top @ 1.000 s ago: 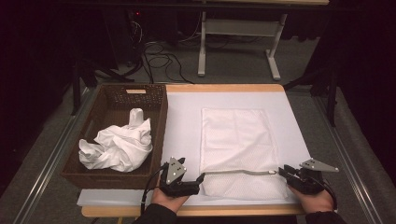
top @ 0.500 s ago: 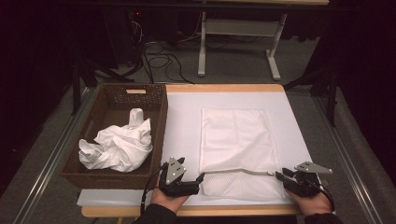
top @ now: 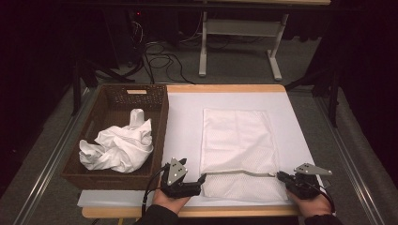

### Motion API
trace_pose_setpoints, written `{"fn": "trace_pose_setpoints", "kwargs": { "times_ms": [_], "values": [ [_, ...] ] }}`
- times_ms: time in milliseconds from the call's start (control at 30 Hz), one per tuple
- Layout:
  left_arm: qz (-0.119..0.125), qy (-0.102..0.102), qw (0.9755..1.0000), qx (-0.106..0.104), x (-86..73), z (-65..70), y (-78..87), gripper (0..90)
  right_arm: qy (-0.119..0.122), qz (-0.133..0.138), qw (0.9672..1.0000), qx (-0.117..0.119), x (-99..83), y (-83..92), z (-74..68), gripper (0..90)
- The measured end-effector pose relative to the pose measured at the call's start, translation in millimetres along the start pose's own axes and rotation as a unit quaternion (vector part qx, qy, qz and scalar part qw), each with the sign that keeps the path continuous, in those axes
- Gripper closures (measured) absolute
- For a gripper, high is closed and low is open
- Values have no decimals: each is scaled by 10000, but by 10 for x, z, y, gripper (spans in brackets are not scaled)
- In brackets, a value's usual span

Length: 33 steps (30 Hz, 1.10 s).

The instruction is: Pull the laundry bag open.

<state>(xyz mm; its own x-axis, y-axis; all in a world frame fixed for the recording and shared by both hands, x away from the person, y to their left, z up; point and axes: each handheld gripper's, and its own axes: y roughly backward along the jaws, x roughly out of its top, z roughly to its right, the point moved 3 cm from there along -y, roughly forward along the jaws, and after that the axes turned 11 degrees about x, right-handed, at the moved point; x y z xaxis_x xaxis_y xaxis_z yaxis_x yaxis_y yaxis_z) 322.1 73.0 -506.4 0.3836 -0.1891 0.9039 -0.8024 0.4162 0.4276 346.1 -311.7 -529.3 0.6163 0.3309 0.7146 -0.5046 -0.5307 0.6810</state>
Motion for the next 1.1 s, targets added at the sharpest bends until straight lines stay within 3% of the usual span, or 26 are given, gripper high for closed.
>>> {"fn": "trace_pose_setpoints", "kwargs": {
  "times_ms": [600, 800, 933, 1100],
  "values": [
    [107, 105, 9999, -14, 30, -18, 30, 164, 107, 622, 9979, -145, 91, 143, -83, 869],
    [118, 139, 9998, -56, 31, -17, 33, 181, 121, 980, 9950, -170, 132, 232, -116, 870],
    [120, 160, 9998, -96, 26, -7, 27, 199, 248, 1272, 9913, -217, 164, 304, -142, 870],
    [121, 142, 9997, -164, 23, 14, 13, 242, 266, 1402, 9896, -189, 166, 345, -158, 870]
  ]
}}
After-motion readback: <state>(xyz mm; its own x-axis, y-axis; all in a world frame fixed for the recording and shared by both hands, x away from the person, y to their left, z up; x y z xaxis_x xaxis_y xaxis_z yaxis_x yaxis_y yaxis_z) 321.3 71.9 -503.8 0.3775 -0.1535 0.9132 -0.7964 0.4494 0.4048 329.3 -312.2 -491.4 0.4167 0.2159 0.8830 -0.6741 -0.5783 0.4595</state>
